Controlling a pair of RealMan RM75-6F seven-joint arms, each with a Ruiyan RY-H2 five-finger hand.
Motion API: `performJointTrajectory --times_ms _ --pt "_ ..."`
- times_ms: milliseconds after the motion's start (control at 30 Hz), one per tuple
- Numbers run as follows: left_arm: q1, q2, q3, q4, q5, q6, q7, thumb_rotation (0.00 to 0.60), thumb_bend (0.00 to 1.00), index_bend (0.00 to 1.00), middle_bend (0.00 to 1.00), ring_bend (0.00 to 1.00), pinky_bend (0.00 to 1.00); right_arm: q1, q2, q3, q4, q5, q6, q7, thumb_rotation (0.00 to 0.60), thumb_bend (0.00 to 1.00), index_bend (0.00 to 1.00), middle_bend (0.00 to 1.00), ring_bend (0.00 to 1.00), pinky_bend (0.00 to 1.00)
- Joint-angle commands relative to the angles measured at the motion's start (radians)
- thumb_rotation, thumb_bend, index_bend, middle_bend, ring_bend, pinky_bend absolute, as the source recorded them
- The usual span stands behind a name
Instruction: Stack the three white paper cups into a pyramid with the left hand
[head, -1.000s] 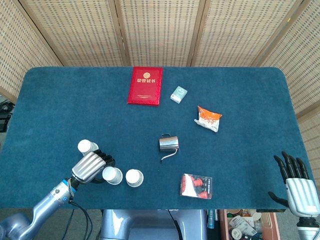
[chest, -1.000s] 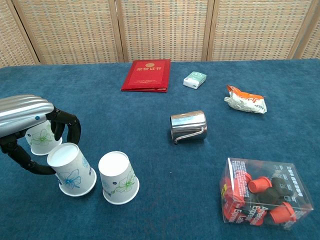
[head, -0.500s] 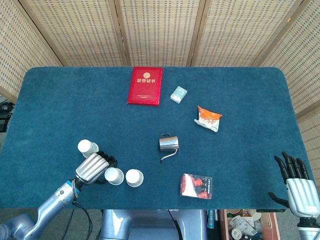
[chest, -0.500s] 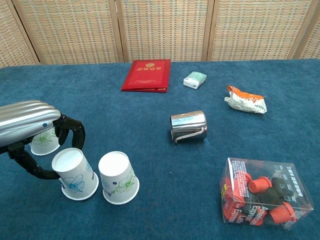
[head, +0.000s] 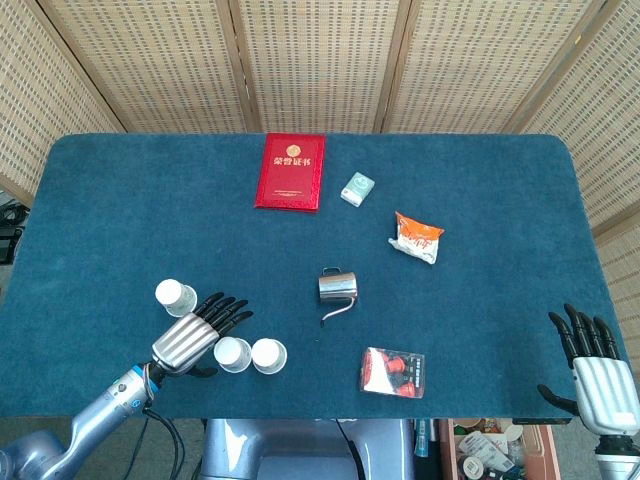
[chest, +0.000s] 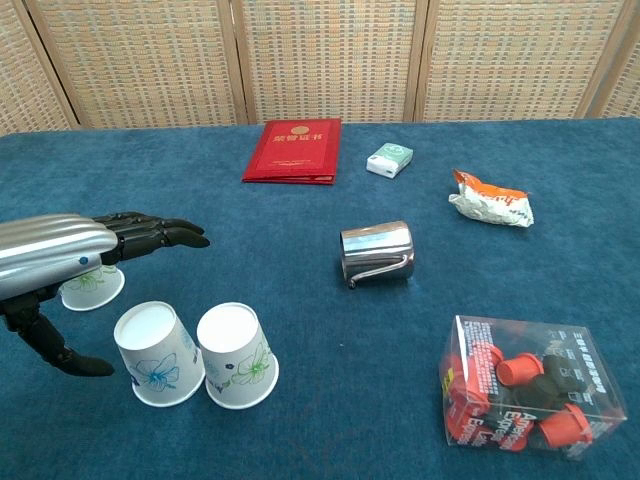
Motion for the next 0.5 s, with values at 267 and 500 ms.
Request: performJointTrajectory --times_ms 267,500 --pt "0.046 0.152 -0.080 -0.018 -0.113 0.107 -0.071 0.600 0.18 0.00 0.00 0.00 0.00 0.002 -0.003 -0.002 0.002 -0.001 -0.005 -0.005 0.600 0.00 0.09 0.00 0.00 0.00" --pt "0.056 0.153 -0.071 0.142 -0.219 0.001 -0.163 0.600 0.18 0.00 0.00 0.00 0.00 0.005 -0.008 -0.004 0.001 0.002 -0.013 -0.018 0.600 0.00 0.09 0.00 0.00 0.00"
